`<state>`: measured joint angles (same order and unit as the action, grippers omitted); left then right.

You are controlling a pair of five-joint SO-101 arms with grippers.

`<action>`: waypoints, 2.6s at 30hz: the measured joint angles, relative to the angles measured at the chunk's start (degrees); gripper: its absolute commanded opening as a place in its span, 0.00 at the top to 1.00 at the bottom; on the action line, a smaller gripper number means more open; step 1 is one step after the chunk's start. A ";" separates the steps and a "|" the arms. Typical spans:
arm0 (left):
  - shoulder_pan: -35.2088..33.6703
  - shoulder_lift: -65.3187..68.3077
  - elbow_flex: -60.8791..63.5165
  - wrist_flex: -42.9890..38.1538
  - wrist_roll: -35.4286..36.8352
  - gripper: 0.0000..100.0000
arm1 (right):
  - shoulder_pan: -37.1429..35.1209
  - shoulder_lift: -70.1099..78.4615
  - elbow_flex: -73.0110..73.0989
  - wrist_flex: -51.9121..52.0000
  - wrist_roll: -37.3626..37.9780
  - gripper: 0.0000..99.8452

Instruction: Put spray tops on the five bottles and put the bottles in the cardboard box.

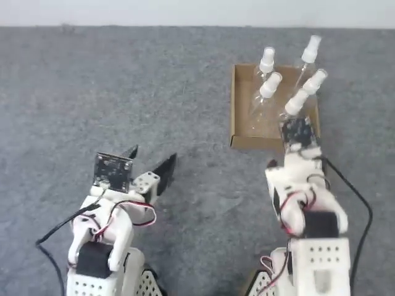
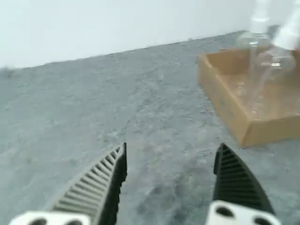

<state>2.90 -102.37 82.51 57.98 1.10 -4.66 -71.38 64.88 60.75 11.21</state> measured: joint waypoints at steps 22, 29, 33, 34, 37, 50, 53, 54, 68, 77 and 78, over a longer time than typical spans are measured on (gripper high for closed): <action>-17.05 0.53 8.09 9.32 -0.09 0.72 | -0.09 -18.46 7.65 7.30 3.43 0.70; -17.05 0.26 8.97 9.32 -0.09 0.72 | 4.40 -18.73 8.35 7.30 3.43 0.88; -15.82 0.44 13.45 9.32 -0.09 0.81 | 10.55 -19.43 16.79 6.77 3.52 0.97; -15.30 0.44 14.33 9.32 -0.09 0.87 | 12.04 -20.66 19.78 6.15 3.60 0.99; -14.15 0.26 14.51 8.70 -0.09 0.99 | 14.86 -25.58 25.41 4.92 3.60 0.99; -11.96 0.18 14.51 11.96 0.00 0.97 | 12.92 -31.65 30.24 8.97 3.69 0.99; -12.31 0.18 14.51 11.96 0.00 0.97 | 12.92 -31.65 30.24 12.04 3.69 0.99; -12.13 0.18 14.51 11.96 0.00 0.97 | 12.92 -31.65 30.24 12.92 3.69 0.99; -12.31 0.18 14.51 11.96 -0.09 0.97 | 12.92 -31.65 30.24 13.89 3.69 0.99; -12.31 0.18 14.51 11.96 -0.09 0.97 | 12.92 -31.65 30.24 13.89 3.69 0.99; -12.31 0.18 14.51 11.96 -0.09 0.97 | 12.92 -31.65 30.24 13.89 3.69 0.99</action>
<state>-9.41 -102.20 97.01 69.93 1.01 8.26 -103.03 95.12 74.64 14.90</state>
